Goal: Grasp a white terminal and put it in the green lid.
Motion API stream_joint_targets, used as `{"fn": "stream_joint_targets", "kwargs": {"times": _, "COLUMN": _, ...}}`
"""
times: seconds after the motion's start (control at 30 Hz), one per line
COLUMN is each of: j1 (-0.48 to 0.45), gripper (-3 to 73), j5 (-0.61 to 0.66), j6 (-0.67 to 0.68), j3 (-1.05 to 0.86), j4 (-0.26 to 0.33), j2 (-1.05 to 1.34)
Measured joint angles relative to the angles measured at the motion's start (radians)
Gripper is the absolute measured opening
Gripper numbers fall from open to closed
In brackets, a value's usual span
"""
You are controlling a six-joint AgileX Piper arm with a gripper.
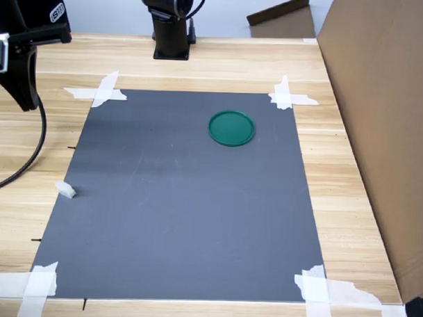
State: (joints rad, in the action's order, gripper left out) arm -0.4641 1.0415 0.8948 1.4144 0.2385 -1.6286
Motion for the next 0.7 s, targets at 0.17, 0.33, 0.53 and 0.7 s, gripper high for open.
{"fn": "stream_joint_targets", "kwargs": {"times": 0.17, "j1": 0.0, "gripper": -1.7, "j5": 0.0, "j6": 0.034, "j3": 0.0, "j4": 0.016, "j2": -0.003}}
{"fn": "stream_joint_targets", "kwargs": {"times": 0.33, "j1": 0.018, "gripper": 22.8, "j5": 0.0, "j6": 0.087, "j3": 0.0, "j4": 0.005, "j2": -0.024}}
{"fn": "stream_joint_targets", "kwargs": {"times": 0.53, "j1": 0.07, "gripper": 50.1, "j5": -0.009, "j6": 0.132, "j3": 0.0, "j4": 0.009, "j2": -0.025}}
{"fn": "stream_joint_targets", "kwargs": {"times": 0.7, "j1": 0.07, "gripper": 52.5, "j5": -0.019, "j6": 0.143, "j3": 0.002, "j4": 0.012, "j2": -0.064}}
